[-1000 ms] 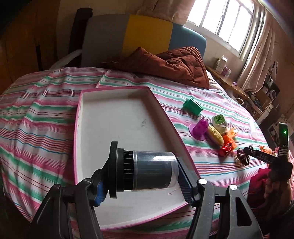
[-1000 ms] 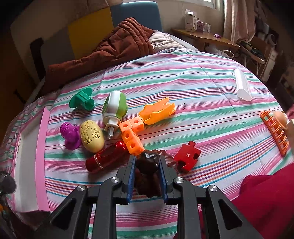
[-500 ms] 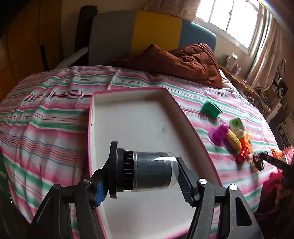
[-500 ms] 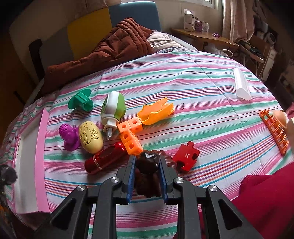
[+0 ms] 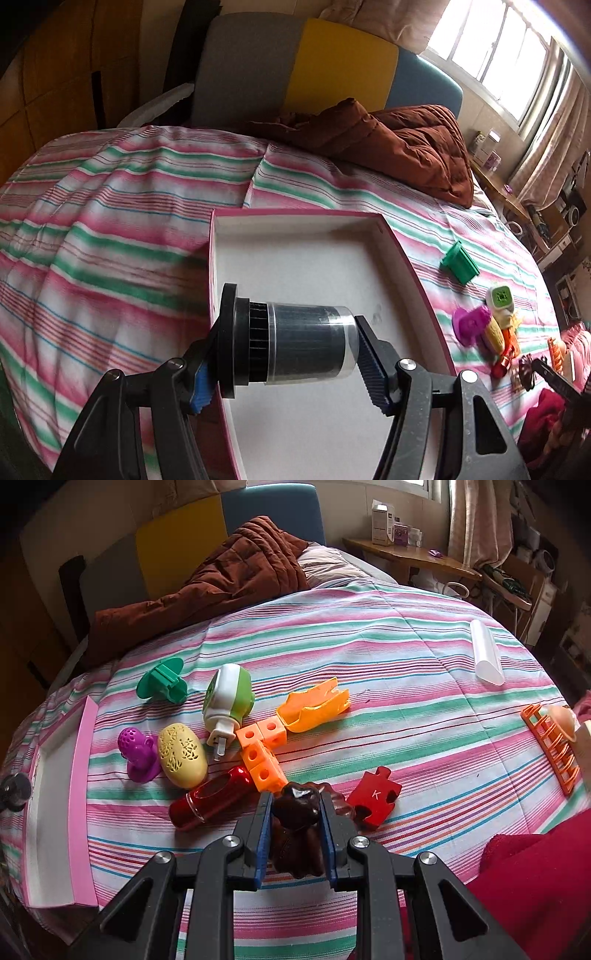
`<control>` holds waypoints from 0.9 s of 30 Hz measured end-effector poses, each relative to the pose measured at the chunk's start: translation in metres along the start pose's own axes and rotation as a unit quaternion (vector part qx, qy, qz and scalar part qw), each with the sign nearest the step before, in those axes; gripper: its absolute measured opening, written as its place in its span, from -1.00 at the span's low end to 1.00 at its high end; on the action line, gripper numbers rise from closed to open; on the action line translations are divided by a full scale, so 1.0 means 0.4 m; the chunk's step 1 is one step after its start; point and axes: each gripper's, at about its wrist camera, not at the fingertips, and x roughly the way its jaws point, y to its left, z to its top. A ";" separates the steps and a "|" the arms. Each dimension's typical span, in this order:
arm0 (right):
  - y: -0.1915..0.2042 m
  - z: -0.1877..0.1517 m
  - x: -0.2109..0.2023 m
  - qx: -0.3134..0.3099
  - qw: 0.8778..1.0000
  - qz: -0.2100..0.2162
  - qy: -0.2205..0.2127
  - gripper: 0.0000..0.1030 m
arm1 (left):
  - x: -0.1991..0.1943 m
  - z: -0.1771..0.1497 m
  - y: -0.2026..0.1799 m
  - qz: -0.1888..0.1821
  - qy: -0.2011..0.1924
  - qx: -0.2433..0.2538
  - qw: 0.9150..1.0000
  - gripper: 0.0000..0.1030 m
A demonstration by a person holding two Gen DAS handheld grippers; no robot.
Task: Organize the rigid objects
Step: 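Carry the cylinder into the white tray and open the left gripper while the right holds the mold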
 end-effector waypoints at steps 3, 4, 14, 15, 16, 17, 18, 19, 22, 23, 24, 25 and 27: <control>0.000 0.000 0.000 -0.001 1.000 -0.001 0.000 -0.54 | 0.021 0.030 0.002 0.010 -0.003 0.006 1.000 0.28; 0.002 -0.001 0.000 -0.001 1.000 -0.001 0.000 -0.54 | 0.030 0.040 0.001 0.014 -0.002 0.008 1.000 0.28; 0.005 -0.002 0.000 -0.002 1.000 -0.002 -0.001 -0.54 | 0.107 0.093 0.010 0.060 0.005 0.020 0.998 0.33; 0.005 -0.002 0.000 -0.002 1.000 -0.002 -0.001 -0.54 | 0.107 0.089 0.009 0.063 0.003 0.023 0.998 0.34; 0.005 -0.002 0.000 -0.002 1.000 -0.002 -0.001 -0.54 | 0.100 0.085 0.005 0.067 0.002 0.026 0.997 0.35; 0.005 -0.002 0.000 -0.002 1.000 -0.002 -0.001 -0.54 | 0.096 0.081 0.003 0.068 0.000 0.027 0.997 0.36; 0.005 -0.001 0.000 -0.002 1.000 -0.003 -0.001 -0.54 | 0.088 0.076 0.000 0.069 -0.004 0.027 0.997 0.38; 0.006 -0.002 0.000 -0.002 1.000 -0.003 -0.001 -0.54 | 0.074 0.069 -0.003 0.072 -0.011 0.030 0.997 0.38; 0.005 -0.003 0.001 -0.001 1.000 -0.007 0.001 -0.53 | 0.036 0.054 -0.005 0.087 -0.031 0.033 0.995 0.40; 0.004 -0.003 0.001 0.000 1.000 -0.007 0.002 -0.53 | 0.021 0.048 -0.003 0.088 -0.035 0.029 0.995 0.40; 0.004 -0.003 0.001 0.000 1.000 -0.006 0.001 -0.53 | 0.004 0.039 -0.002 0.086 -0.040 0.024 0.995 0.41; 0.003 -0.003 0.001 0.000 1.000 -0.006 0.001 -0.53 | -0.003 0.034 -0.003 0.083 -0.041 0.022 0.995 0.41; 0.004 -0.002 0.001 0.000 1.000 -0.006 0.000 -0.53 | -0.025 0.012 -0.008 0.077 -0.041 0.018 0.996 0.41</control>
